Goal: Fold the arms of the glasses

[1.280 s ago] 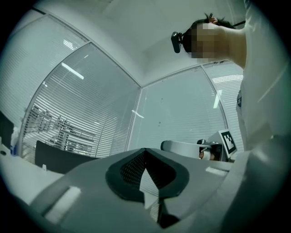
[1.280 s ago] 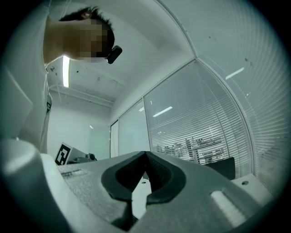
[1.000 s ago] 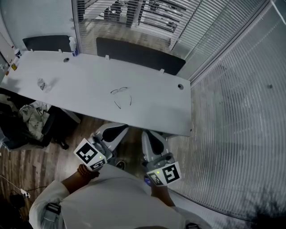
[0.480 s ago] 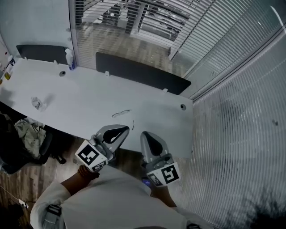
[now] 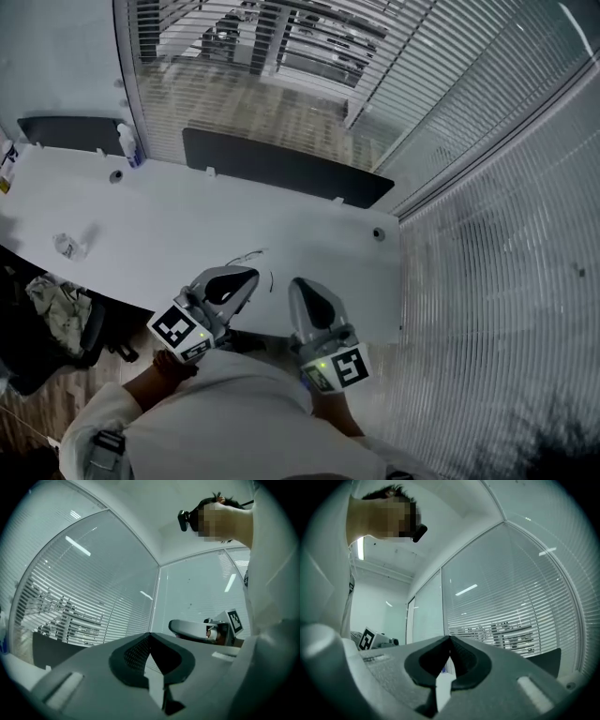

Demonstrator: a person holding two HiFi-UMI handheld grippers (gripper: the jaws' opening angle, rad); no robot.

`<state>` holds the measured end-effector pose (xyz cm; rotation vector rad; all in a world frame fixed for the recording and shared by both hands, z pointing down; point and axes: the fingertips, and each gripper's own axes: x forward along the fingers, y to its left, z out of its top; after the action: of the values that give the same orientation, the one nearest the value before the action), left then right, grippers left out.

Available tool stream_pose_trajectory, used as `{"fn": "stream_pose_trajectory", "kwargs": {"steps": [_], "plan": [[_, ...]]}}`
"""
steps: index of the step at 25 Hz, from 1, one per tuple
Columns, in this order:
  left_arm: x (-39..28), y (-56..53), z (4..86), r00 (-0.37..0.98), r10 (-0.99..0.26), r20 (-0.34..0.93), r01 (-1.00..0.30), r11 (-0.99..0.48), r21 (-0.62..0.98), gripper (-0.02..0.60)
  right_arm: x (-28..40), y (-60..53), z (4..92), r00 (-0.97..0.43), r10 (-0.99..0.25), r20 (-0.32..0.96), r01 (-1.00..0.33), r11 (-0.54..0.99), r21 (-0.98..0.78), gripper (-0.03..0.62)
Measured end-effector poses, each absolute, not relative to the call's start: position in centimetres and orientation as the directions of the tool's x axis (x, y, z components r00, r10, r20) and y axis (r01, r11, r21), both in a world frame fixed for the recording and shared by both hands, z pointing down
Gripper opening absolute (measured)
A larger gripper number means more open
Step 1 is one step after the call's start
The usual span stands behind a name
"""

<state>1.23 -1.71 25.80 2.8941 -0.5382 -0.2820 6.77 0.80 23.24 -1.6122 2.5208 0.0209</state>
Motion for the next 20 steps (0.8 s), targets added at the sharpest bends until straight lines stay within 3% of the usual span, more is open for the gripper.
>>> {"fn": "stream_pose_trajectory", "kwargs": {"steps": [11,20], "plan": [[5.0,-3.8,25.5,0.913,-0.383,-0.139,-0.344,-0.907,0.241,0.003,11.3,-1.1,23.3,-0.391,-0.915,-0.099,-0.912,0.4,-0.093,0.002],[4.5,-3.9,30.3,0.909,-0.416,-0.029,-0.387,-0.867,0.314,0.003,10.3,-1.6,28.6,-0.43,-0.902,0.03,-0.892,0.419,-0.172,0.002]]}}
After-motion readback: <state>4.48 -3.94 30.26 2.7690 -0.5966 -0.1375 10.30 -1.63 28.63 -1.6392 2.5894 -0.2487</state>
